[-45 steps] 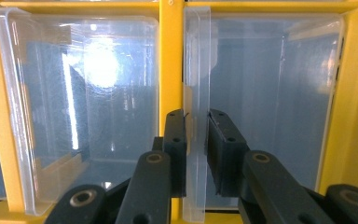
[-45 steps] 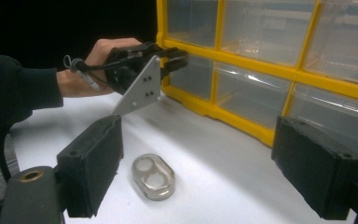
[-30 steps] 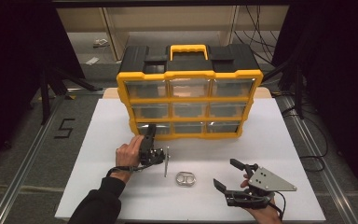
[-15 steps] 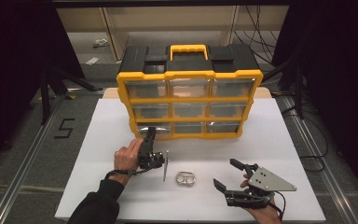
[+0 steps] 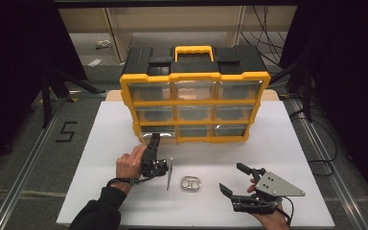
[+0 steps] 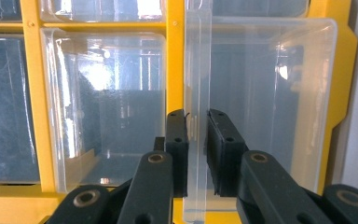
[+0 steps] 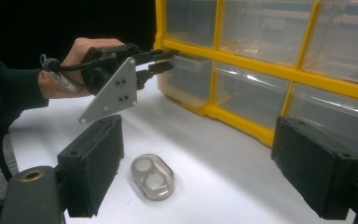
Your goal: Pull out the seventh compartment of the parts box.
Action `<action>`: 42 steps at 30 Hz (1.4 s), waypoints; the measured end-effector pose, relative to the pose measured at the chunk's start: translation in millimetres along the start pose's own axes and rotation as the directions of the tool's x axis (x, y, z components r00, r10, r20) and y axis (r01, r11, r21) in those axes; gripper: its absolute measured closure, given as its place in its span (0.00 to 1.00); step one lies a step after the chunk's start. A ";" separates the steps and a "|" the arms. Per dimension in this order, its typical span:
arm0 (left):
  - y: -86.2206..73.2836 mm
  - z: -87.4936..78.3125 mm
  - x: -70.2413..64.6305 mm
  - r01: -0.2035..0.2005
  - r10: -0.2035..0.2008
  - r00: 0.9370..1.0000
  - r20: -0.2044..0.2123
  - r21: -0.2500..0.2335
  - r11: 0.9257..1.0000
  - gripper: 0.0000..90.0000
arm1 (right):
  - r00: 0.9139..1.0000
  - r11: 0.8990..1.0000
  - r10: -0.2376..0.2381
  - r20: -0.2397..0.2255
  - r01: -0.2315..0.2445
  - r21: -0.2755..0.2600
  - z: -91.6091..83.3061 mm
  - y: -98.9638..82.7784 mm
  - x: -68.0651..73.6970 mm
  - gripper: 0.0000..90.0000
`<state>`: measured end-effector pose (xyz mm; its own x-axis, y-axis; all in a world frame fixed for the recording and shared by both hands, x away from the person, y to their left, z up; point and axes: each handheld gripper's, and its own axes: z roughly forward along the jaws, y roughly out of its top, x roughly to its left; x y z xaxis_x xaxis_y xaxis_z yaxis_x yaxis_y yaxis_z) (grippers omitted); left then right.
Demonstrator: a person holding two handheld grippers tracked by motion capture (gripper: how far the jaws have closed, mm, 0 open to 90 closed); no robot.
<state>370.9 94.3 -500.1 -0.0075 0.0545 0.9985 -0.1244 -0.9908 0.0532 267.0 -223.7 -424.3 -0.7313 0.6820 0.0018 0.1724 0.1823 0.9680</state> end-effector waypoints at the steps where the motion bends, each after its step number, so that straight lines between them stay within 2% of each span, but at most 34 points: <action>1: 0.0 -0.7 0.2 -0.003 0.003 1.000 0.001 0.001 1.000 0.88 | 1.000 1.000 0.000 0.000 0.000 0.001 0.0 0.0 0.0 0.20; 18: 0.6 -8.0 2.0 -0.012 0.012 1.000 0.002 -0.009 1.000 0.88 | 1.000 1.000 -0.001 0.000 0.001 0.001 -0.1 0.1 0.2 0.20; 32: -0.3 -19.4 1.3 -0.005 0.006 1.000 0.004 -0.026 1.000 0.88 | 1.000 1.000 -0.003 -0.001 0.003 0.002 -0.1 0.1 0.5 0.20; 42: -1.4 -27.8 1.9 -0.015 0.015 1.000 0.004 -0.037 0.999 0.88 | 1.000 1.000 -0.003 -0.001 0.003 0.002 -0.1 0.1 0.6 0.20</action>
<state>343.5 99.3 -498.6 -0.0055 0.0388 0.9992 -0.1612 -0.9862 0.0375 266.5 -223.3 -424.2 -0.7325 0.6808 -0.0011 0.1712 0.1857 0.9676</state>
